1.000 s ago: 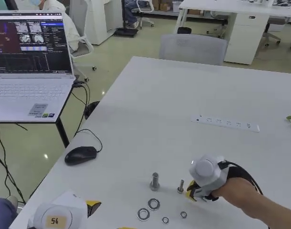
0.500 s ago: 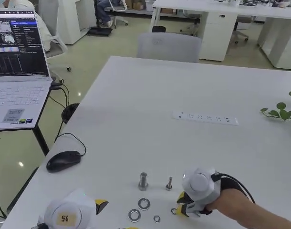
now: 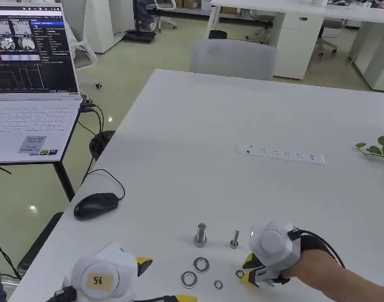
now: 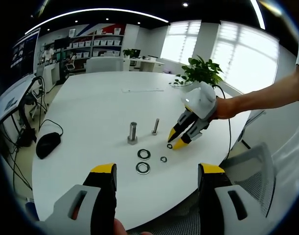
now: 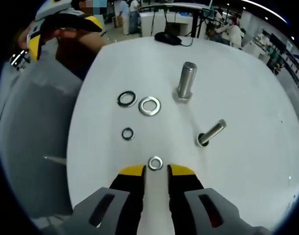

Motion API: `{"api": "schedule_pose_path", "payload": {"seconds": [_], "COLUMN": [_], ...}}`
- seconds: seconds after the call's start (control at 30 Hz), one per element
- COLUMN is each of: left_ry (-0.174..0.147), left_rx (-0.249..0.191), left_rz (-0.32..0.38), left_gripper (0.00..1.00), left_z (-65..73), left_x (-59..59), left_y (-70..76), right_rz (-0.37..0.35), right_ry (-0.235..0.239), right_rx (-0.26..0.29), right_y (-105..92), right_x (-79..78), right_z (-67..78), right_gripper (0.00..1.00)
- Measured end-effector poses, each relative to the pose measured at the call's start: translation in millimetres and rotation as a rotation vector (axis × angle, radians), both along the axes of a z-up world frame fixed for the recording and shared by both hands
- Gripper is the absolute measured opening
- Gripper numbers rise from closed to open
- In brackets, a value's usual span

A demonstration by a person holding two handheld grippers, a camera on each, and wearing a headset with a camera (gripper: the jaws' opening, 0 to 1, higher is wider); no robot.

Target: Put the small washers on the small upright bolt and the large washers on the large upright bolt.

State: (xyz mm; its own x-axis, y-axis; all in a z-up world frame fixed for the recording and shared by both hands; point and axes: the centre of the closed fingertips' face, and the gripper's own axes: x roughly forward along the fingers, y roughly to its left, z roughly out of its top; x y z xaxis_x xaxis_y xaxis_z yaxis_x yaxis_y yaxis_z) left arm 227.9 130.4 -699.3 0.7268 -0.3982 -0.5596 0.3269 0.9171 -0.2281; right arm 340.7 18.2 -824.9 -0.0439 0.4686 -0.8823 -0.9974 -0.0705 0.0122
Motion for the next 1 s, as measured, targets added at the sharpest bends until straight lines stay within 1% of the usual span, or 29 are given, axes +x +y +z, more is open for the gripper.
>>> {"api": "schedule_pose_path", "payload": {"seconds": [0.1,0.33,0.43,0.5,0.53,0.57,0.6,0.7,0.83,0.9,1.0], "left_ry": [0.001,-0.004,-0.005,-0.009,-0.01,-0.011,-0.013,-0.017,-0.02,-0.023,-0.025], "left_rx": [0.001,-0.002,0.002,0.002,0.001,0.0,-0.001,-0.003,0.005,0.007,0.012], "left_rz": [-0.002,0.007,0.011,0.017,0.02,0.024,0.028,0.034,0.028,0.026,0.025], "left_gripper": [0.67,0.67,0.67,0.67,0.67,0.67,0.67,0.67,0.67,0.67,0.67], "left_z": [-1.3,0.3,0.8,1.8,2.2,2.6,3.2,4.6,6.4,7.9,9.3], "left_x": [-0.6,-1.9,-2.4,-2.7,-2.7,-2.7,-2.9,-3.0,-3.1,-2.7,-2.5], "left_y": [-1.3,-3.9,-3.3,-2.0,-1.3,-0.9,-0.4,0.3,-0.5,-0.5,0.4], "right_rz": [0.02,0.037,0.059,0.055,0.051,0.058,0.083,0.093,0.115,0.098,0.09], "right_ry": [-0.01,-0.004,-0.012,-0.009,-0.007,-0.013,-0.033,-0.03,-0.05,-0.039,-0.027], "right_rx": [-0.001,0.005,0.009,0.02,0.036,0.041,0.047,0.054,0.036,0.034,0.031], "right_y": [0.5,1.4,2.8,4.4,6.0,6.0,6.4,6.0,6.5,6.3,5.8], "right_x": [-0.2,0.0,-1.4,-1.8,-1.8,-2.3,-2.7,-5.7,-6.9,-5.3,-4.4], "right_z": [0.7,-0.3,-0.2,-0.2,-0.6,-0.9,-0.7,0.3,1.3,0.2,-0.1], "right_gripper": [0.19,0.19,0.19,0.19,0.18,0.18,0.18,0.15,0.15,0.15,0.15]}}
